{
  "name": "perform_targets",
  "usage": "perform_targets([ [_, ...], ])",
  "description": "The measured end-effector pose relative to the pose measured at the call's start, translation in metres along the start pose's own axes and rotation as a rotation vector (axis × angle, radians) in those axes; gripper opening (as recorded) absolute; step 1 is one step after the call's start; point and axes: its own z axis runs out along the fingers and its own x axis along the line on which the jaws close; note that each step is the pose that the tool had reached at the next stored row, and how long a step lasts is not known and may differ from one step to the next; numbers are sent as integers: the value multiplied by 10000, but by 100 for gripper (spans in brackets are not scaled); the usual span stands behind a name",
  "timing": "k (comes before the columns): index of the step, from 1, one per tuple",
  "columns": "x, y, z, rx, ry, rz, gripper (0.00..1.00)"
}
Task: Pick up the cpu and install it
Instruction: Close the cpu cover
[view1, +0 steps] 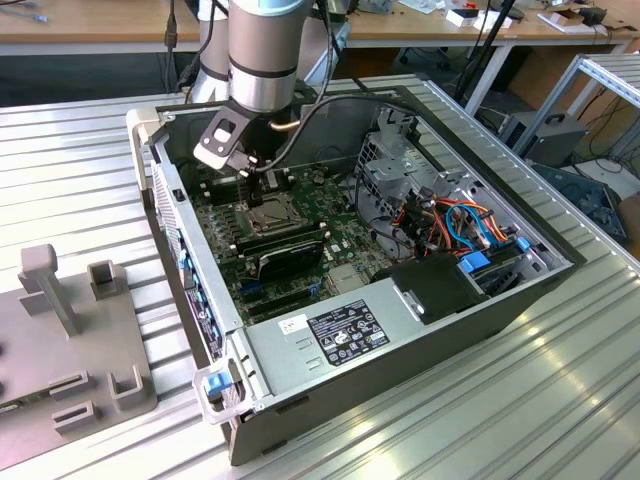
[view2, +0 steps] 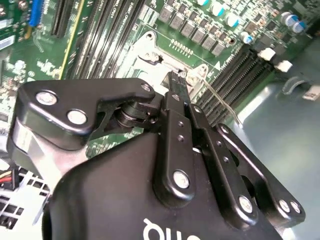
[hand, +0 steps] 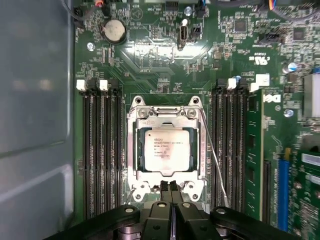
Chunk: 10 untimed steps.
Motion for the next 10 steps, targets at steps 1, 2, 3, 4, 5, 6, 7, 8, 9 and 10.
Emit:
perform_targets([
  [1, 0, 2, -49, -2, -3, 0, 11],
  [2, 0, 2, -60, -3, -4, 1, 11],
  [3, 0, 7, -61, -2, -7, 1, 11],
  [4, 0, 19, -61, -2, -6, 2, 11],
  [5, 0, 34, -60, -2, -7, 2, 11],
  [6, 0, 60, -59, -2, -7, 1, 11],
  [7, 0, 78, -59, -2, -6, 0, 11],
  [8, 1, 104, -58, -2, -7, 0, 11],
  [9, 1, 124, -57, -2, -7, 0, 11],
  [10, 1, 152, -56, -1, -7, 1, 11],
])
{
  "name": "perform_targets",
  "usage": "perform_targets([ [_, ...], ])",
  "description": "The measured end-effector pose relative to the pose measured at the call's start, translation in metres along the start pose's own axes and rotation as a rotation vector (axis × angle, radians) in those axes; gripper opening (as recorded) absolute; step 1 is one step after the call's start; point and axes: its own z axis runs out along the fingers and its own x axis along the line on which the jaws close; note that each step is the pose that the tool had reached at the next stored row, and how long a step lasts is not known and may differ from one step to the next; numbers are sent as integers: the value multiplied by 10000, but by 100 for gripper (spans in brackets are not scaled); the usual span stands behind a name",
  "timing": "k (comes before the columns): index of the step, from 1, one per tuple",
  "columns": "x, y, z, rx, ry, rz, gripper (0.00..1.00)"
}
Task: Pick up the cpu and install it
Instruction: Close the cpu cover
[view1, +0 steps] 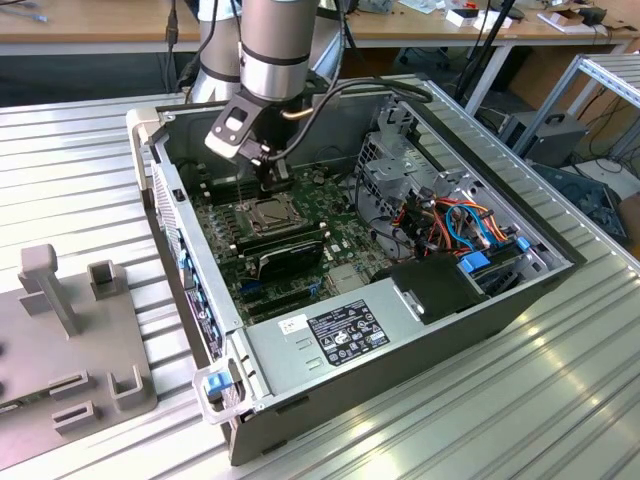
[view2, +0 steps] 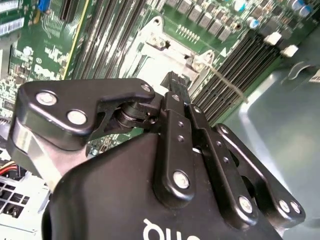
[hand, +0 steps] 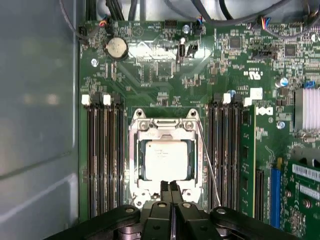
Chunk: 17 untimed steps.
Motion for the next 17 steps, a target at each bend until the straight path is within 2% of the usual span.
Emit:
perform_targets([
  [4, 1, 84, 3, 0, -1, -1, 11],
  [17, 1, 109, 4, 0, 1, -4, 11],
])
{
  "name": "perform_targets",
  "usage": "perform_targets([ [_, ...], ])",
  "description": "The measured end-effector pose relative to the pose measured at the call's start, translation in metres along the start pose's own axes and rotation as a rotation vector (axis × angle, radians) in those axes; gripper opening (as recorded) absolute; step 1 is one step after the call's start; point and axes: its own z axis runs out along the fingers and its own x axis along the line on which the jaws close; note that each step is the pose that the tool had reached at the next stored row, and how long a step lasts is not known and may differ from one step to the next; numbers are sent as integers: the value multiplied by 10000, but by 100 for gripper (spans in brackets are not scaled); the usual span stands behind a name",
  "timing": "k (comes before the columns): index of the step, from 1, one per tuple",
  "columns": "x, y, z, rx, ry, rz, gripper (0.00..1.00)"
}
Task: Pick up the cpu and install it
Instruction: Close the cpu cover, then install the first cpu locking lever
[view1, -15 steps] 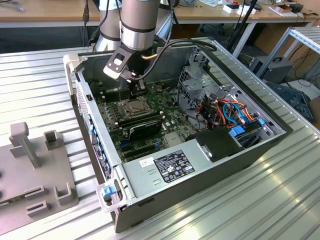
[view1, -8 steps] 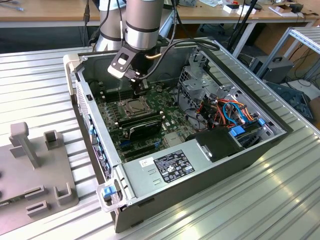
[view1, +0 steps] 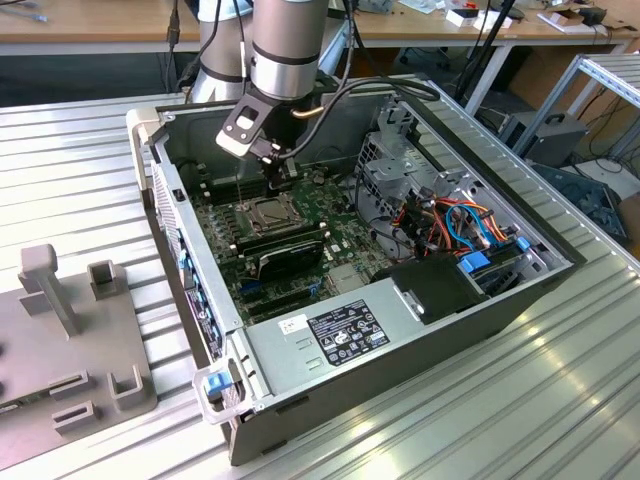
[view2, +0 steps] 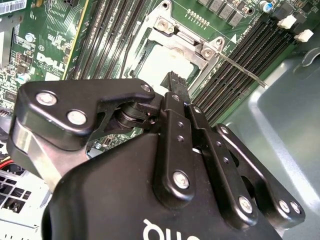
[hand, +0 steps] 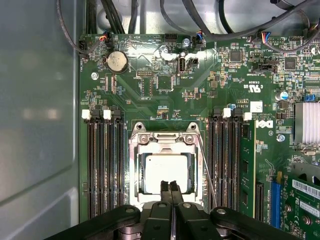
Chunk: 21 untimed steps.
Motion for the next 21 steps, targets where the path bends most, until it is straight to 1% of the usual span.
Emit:
perform_targets([
  [5, 0, 25, 1, 0, 0, 4, 11],
  [16, 0, 30, 1, 0, 0, 1, 11],
  [19, 1, 30, 2, -5, 7, -186, 11],
  [21, 0, 30, 1, -9, 17, -506, 11],
])
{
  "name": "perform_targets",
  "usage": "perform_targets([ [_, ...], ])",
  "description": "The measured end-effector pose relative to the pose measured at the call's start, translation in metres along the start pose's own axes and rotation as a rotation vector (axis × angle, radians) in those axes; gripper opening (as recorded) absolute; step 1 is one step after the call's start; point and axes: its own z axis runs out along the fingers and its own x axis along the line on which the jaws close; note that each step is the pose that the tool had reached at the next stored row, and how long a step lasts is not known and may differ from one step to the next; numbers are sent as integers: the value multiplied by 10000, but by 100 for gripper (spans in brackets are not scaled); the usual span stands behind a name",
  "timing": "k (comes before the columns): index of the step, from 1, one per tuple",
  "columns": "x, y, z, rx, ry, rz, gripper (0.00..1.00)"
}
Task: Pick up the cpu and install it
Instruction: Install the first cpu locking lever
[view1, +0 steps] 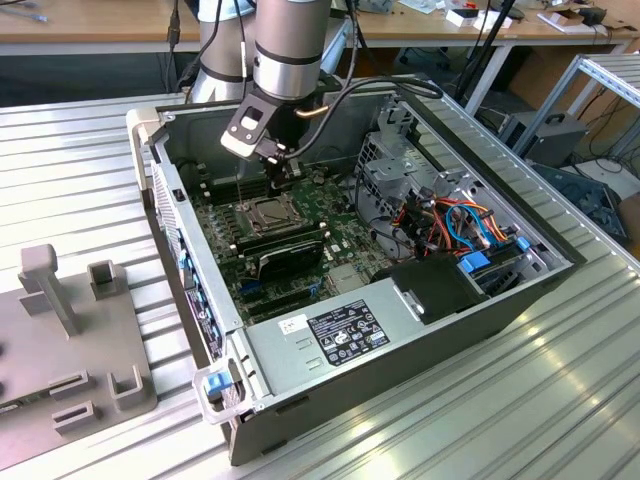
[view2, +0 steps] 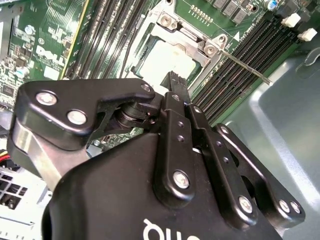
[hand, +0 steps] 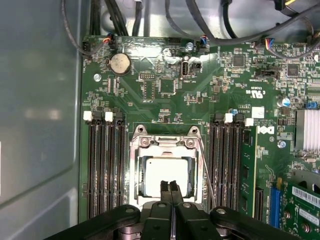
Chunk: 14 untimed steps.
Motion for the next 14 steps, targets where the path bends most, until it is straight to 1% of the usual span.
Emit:
perform_targets([
  [1, 0, 0, 0, -3, 5, -138, 11],
  [4, 0, 0, 3, -17, 37, -1061, 11],
  [7, 0, 0, 7, -36, 72, -2211, 11],
  [11, 0, 0, 11, -48, 91, -3003, 11],
  [13, 0, -1, 11, -50, 96, -3243, 11],
  [14, 0, -1, 11, -53, 99, -3293, 11],
])
